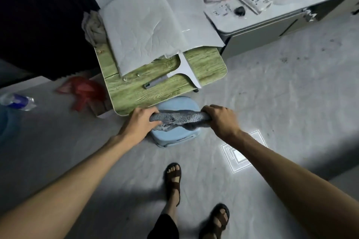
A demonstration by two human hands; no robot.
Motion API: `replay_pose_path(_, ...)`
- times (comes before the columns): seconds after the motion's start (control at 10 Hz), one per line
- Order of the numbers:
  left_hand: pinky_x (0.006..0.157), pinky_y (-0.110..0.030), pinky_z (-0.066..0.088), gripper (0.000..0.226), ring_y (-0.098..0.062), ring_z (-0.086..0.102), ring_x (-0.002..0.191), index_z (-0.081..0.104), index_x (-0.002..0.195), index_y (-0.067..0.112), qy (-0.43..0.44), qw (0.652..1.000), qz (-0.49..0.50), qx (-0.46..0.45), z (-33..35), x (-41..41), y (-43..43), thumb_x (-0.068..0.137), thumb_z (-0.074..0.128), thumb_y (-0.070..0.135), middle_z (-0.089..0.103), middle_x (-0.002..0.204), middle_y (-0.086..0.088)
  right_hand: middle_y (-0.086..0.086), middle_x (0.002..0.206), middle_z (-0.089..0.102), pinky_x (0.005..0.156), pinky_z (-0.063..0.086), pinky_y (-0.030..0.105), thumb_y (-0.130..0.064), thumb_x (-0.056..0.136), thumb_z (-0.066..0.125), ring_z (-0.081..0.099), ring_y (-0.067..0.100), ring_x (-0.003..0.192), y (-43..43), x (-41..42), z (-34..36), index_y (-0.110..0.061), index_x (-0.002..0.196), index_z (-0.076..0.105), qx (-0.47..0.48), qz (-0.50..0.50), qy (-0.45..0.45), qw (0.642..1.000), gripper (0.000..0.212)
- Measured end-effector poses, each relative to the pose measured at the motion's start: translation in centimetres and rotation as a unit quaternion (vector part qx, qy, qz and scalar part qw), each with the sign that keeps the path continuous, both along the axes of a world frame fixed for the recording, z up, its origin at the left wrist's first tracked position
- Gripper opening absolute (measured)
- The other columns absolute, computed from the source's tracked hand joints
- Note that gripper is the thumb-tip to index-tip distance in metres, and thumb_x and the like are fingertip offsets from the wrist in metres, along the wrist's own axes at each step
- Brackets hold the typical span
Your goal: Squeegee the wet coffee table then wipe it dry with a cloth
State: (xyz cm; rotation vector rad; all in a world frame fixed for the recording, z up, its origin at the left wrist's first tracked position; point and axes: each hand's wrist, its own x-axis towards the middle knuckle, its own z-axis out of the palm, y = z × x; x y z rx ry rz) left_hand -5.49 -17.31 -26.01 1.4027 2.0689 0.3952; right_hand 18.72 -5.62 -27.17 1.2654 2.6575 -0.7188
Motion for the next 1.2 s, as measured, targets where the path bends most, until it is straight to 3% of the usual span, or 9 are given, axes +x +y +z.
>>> replay_pose_path(0.2,0.069,-0.028,0.041,0.026,-0.028,0.062,0.079,0.067,0.101,0.010,-0.030,0.998,0.048,-0.024,-12.6,0.3,-2.3,0.078,0.076,0.018,0.064,0.087,-0.012,0.000,0.087,0.070,0.060,0.038,0.030,-0.018,0.069,0.070,0.065,0.034,0.080,0.4,0.4,-11.6,-0.029,0.102,0.065,-0.007,0.024,-0.031,0.999,0.035)
replay_pose_path(0.4,0.082,-0.033,0.050,0.030,-0.030,0.065,0.098,0.063,0.110,0.012,-0.049,0.978,0.188,-0.081,-26.8,-1.4,0.8,0.084,0.071,0.024,0.070,0.105,-0.014,0.011,0.099,0.072,0.069,0.047,0.036,-0.033,0.076,0.073,0.065,0.036,0.090,5.4,-5.8,-25.8,-0.033,0.110,0.067,-0.065,-0.067,-0.027,0.995,0.035)
replay_pose_path(0.5,0.087,-0.031,0.047,0.032,-0.028,0.065,0.103,0.063,0.112,0.006,-0.100,0.955,0.262,-0.092,-30.7,-2.3,2.6,0.084,0.072,0.020,0.070,0.111,-0.015,0.013,0.102,0.072,0.074,0.051,0.039,-0.038,0.077,0.071,0.066,0.036,0.091,6.6,-7.8,-30.3,-0.030,0.114,0.066,-0.104,-0.112,-0.033,0.988,0.037)
replay_pose_path(0.6,0.082,-0.027,0.045,0.030,-0.029,0.065,0.103,0.062,0.111,0.000,-0.131,0.931,0.332,-0.075,-34.3,-3.7,4.8,0.086,0.069,0.016,0.069,0.111,-0.018,0.012,0.099,0.072,0.073,0.055,0.039,-0.036,0.077,0.067,0.067,0.034,0.087,7.6,-9.4,-34.4,-0.028,0.114,0.065,-0.112,-0.190,0.003,0.975,0.038)
replay_pose_path(0.7,0.078,-0.025,0.043,0.026,-0.030,0.064,0.104,0.062,0.110,0.001,-0.133,0.923,0.352,-0.075,-34.5,-4.2,5.3,0.089,0.066,0.015,0.069,0.111,-0.018,0.015,0.104,0.070,0.077,0.055,0.040,-0.028,0.080,0.063,0.065,0.035,0.091,7.8,-9.6,-34.7,-0.022,0.119,0.061,-0.120,-0.216,0.035,0.968,0.039)
replay_pose_path(0.8,0.083,-0.028,0.044,0.029,-0.030,0.063,0.108,0.060,0.113,0.009,-0.073,0.936,0.312,-0.147,-32.7,-4.2,4.9,0.086,0.067,0.018,0.067,0.116,-0.015,0.022,0.121,0.056,0.083,0.049,0.042,-0.023,0.081,0.061,0.057,0.039,0.103,7.1,-8.2,-32.7,-0.010,0.134,0.045,-0.130,-0.216,0.039,0.967,0.057)
replay_pose_path(0.9,0.088,-0.032,0.045,0.033,-0.032,0.060,0.110,0.058,0.115,0.011,-0.047,0.945,0.259,-0.195,-30.3,-3.5,5.4,0.084,0.068,0.018,0.064,0.121,-0.015,0.022,0.127,0.050,0.084,0.049,0.041,-0.027,0.082,0.065,0.055,0.036,0.105,6.4,-6.4,-29.7,-0.010,0.137,0.042,-0.141,-0.234,0.027,0.962,0.061)
replay_pose_path(1.0,0.090,-0.031,0.046,0.027,-0.029,0.061,0.108,0.062,0.110,0.012,-0.073,0.961,0.147,-0.222,-24.5,-0.8,7.6,0.084,0.068,0.018,0.066,0.118,-0.011,0.014,0.115,0.065,0.080,0.048,0.031,-0.032,0.084,0.067,0.062,0.028,0.098,5.3,-2.6,-23.4,-0.016,0.123,0.059,-0.199,-0.233,-0.009,0.952,0.044)
replay_pose_path(1.2,0.087,-0.031,0.051,0.025,-0.020,0.064,0.099,0.062,0.111,0.017,-0.118,0.970,-0.093,-0.190,-9.8,8.8,11.9,0.088,0.065,0.026,0.070,0.111,-0.001,0.011,0.100,0.069,0.078,0.052,0.033,-0.032,0.085,0.067,0.062,0.024,0.080,3.1,5.3,-10.0,-0.019,0.107,0.066,-0.265,-0.235,-0.038,0.934,0.026)
